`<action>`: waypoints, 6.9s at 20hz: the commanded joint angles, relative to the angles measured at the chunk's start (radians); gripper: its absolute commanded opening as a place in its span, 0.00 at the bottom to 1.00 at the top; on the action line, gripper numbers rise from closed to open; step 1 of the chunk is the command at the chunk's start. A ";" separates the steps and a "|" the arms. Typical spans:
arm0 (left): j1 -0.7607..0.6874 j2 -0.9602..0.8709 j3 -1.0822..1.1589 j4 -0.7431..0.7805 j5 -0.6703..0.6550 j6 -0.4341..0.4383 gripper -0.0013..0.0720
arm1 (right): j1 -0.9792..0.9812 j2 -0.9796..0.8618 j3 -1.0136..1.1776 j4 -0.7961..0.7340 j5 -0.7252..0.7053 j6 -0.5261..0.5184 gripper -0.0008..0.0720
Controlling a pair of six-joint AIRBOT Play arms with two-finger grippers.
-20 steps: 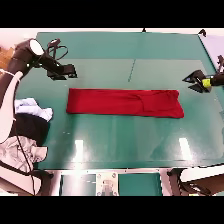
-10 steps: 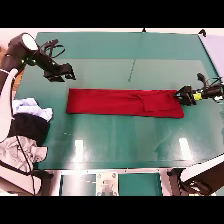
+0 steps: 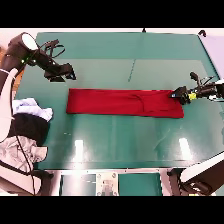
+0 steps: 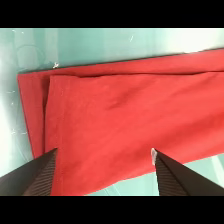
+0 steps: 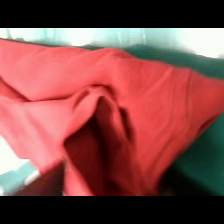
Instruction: Fold the shirts.
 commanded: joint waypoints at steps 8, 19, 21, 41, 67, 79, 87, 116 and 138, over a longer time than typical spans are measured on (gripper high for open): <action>-0.042 -0.001 0.001 -0.143 0.069 0.075 0.06 | 0.043 0.011 0.035 0.010 0.061 0.036 0.04; -0.577 -0.247 -0.057 -0.216 0.657 0.087 0.05 | 0.103 0.312 0.201 0.012 0.296 0.256 0.04; -0.616 -0.319 -0.008 -0.269 0.678 0.087 0.05 | 0.135 0.366 0.231 0.019 0.312 0.297 0.04; -0.186 -0.241 0.314 -0.307 -0.138 0.143 0.05 | 0.412 0.410 0.308 0.097 0.193 0.496 0.04; 0.076 -0.133 0.311 -0.300 -0.315 0.262 0.05 | 0.477 0.264 -0.095 -0.074 -0.264 0.529 0.75; 0.075 -0.133 0.311 -0.254 -0.269 0.245 0.05 | 0.610 0.111 -0.105 0.332 -0.368 0.310 0.04; 0.071 -0.130 0.283 0.108 -0.190 0.121 0.05 | 0.143 0.442 -0.195 -0.060 -0.333 0.465 0.04; -0.077 -0.130 0.206 0.249 -0.152 0.139 0.05 | -0.751 1.027 -1.100 -0.095 -0.749 0.558 0.04; -0.077 0.059 0.031 0.237 -0.210 0.088 0.05 | -0.097 0.974 -0.579 -0.212 -0.516 0.618 0.04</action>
